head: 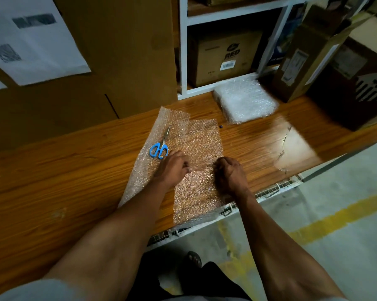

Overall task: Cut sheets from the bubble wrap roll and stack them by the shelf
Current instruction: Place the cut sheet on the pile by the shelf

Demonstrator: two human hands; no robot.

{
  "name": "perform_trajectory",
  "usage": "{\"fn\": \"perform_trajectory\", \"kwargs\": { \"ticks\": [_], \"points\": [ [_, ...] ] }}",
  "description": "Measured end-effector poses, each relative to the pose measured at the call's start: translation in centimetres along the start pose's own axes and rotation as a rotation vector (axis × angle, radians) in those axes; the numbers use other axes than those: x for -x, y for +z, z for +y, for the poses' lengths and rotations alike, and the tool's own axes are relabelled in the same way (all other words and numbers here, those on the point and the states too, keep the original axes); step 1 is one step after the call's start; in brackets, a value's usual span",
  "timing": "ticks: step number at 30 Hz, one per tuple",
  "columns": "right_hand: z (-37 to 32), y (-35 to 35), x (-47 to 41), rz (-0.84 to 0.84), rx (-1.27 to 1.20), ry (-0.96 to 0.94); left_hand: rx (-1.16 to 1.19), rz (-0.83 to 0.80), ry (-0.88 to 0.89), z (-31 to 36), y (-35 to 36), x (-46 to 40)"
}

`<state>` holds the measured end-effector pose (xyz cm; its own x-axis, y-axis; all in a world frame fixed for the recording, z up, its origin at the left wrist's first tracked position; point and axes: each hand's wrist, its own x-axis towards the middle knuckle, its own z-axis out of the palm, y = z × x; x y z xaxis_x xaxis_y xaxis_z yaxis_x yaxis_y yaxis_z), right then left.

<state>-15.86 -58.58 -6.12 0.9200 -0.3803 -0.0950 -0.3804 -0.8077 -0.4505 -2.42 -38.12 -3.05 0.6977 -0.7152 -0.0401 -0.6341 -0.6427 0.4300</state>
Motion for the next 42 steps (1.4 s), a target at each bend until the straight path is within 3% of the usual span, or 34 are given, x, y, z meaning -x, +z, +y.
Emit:
{"fn": "perform_trajectory", "kwargs": {
  "ticks": [9,17,23,32,42],
  "points": [
    [0.2,0.1,0.8,0.056,0.104,-0.167,0.142,0.000,-0.004,0.6,-2.0,1.0],
    [-1.7,-3.9,1.0,0.065,-0.417,-0.056,0.181,0.038,-0.044,0.9,-4.6,2.3],
    [-4.1,-8.8,0.1,0.081,-0.750,-0.068,0.399,0.146,-0.124,1.7,-7.9,2.0],
    [-7.3,-14.8,-1.0,0.050,-0.978,-0.036,0.795,0.320,-0.166,4.3,-13.1,1.0],
    [-10.3,-17.4,-1.9,0.012,-1.136,-0.037,0.974,0.342,-0.176,5.6,-16.3,0.4]
  ]
}}
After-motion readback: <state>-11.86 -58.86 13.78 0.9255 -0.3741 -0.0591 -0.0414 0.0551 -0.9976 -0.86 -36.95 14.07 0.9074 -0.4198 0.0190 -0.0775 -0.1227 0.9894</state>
